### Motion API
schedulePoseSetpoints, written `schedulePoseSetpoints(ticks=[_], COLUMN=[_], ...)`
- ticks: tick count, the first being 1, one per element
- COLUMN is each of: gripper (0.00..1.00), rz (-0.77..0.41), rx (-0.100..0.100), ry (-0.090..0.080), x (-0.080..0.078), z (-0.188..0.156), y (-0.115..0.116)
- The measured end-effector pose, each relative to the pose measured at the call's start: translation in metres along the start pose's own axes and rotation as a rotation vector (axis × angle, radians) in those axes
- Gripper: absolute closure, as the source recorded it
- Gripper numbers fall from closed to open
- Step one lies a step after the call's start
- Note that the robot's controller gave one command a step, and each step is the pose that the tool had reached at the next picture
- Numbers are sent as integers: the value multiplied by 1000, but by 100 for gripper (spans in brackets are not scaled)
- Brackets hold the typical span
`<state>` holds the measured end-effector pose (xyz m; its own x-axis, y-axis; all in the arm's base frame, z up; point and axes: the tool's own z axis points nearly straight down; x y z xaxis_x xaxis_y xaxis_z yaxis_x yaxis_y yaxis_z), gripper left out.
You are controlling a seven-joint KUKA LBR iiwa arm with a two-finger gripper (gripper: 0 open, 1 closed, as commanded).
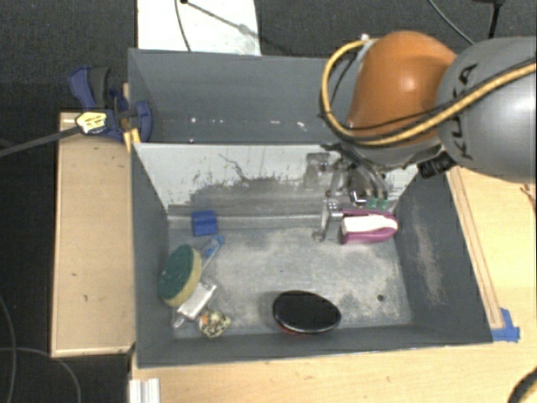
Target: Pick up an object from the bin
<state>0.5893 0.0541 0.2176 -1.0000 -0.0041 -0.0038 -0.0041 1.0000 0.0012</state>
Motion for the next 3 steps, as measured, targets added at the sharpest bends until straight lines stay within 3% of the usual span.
schedulePoseSetpoints(ticks=[1, 2, 3], gripper=[0, 0, 0], rz=[-220, -407, -493], rx=[-4, 1, 0], ry=[-1, 2, -1], x=[88, 108, 105], z=[145, 116, 114], y=[45, 15, 0])
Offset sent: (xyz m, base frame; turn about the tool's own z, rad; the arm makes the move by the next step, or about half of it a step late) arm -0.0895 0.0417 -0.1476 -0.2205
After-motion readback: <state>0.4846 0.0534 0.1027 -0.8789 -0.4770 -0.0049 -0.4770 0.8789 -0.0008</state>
